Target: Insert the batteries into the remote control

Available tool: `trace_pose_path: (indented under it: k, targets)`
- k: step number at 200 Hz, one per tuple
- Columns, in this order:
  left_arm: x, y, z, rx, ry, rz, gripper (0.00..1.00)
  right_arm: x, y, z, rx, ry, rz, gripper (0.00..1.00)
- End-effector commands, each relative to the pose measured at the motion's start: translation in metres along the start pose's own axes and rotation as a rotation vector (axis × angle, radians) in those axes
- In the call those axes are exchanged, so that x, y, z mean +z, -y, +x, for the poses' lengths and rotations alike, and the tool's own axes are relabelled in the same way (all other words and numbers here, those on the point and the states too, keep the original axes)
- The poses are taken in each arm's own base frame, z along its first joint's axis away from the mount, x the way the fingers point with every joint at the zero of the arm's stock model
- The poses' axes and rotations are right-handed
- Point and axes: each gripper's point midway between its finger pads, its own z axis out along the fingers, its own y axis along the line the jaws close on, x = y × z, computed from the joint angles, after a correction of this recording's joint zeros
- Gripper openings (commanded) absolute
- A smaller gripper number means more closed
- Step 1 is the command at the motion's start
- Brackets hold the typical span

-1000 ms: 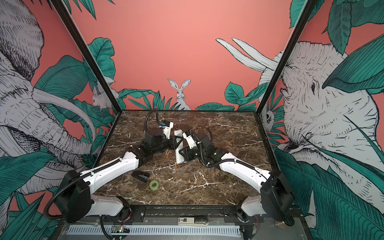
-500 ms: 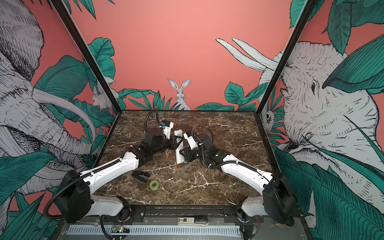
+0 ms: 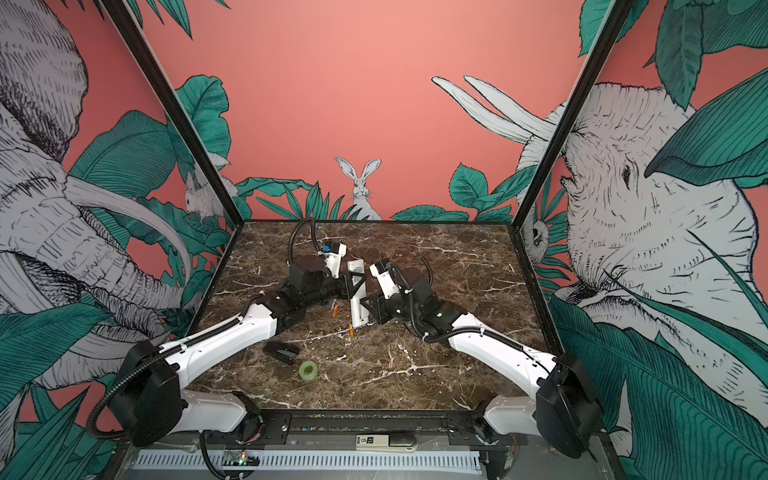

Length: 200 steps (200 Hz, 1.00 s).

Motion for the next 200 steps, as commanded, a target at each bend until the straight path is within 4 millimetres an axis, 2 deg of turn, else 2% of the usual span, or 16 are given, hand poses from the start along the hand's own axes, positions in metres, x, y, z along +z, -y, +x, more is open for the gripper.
trace_pose_path:
  k: [1, 50, 99, 153, 200]
  targets:
    - [-0.011, 0.003, -0.01, 0.013, 0.03, 0.012, 0.0, -0.01, -0.003, -0.016, -0.042, 0.071, 0.005, 0.22]
    - [-0.008, -0.009, -0.009, 0.011, 0.028, -0.009, 0.0, -0.024, -0.001, -0.019, -0.075, 0.07, 0.051, 0.22]
    - [-0.007, -0.019, -0.009, 0.009, 0.026, -0.007, 0.0, -0.043, 0.024, -0.007, -0.073, 0.005, 0.169, 0.23]
    - [-0.01, -0.03, -0.004, 0.023, 0.029, -0.006, 0.0, -0.059, 0.066, 0.021, -0.016, -0.125, 0.308, 0.23]
    - [-0.022, -0.04, -0.005, 0.02, 0.053, 0.007, 0.0, -0.055, 0.089, 0.049, 0.049, -0.234, 0.382, 0.22]
